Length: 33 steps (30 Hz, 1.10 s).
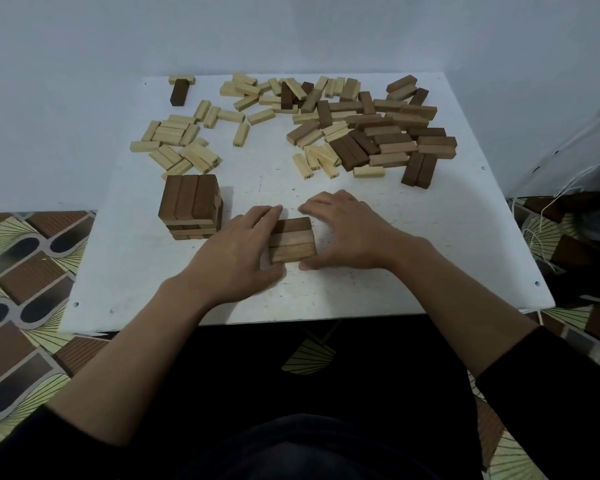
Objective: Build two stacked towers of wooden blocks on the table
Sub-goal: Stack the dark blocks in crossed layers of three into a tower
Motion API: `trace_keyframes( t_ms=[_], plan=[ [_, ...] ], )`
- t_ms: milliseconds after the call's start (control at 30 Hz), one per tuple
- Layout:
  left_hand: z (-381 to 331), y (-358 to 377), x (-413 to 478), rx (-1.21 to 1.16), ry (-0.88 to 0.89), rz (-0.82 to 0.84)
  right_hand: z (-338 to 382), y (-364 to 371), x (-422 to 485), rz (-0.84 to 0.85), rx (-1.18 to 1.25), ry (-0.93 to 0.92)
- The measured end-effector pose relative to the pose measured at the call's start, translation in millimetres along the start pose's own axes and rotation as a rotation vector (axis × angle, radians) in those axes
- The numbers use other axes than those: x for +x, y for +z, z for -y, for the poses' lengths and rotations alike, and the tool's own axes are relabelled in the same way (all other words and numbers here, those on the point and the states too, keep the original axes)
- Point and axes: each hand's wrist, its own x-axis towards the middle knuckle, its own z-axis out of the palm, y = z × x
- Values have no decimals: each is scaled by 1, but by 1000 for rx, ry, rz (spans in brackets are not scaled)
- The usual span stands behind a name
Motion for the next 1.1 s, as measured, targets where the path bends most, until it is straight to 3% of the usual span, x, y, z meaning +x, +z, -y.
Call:
trace_keyframes(
  t_ms=[333,633,867,1100],
  plan=[
    [2,3,2,-165,-31,34,-3,5,2,-8,17,-60],
    [-1,1,1,-174,-25,55,-4,7,-2,11,59,-91],
    [-2,-39,-18,-138,75,-56,12,-5,-16,-148,221,-169],
    [31,-100,-28,-74,113,-105,57,-27,15,-282,115,-240]
  ],
)
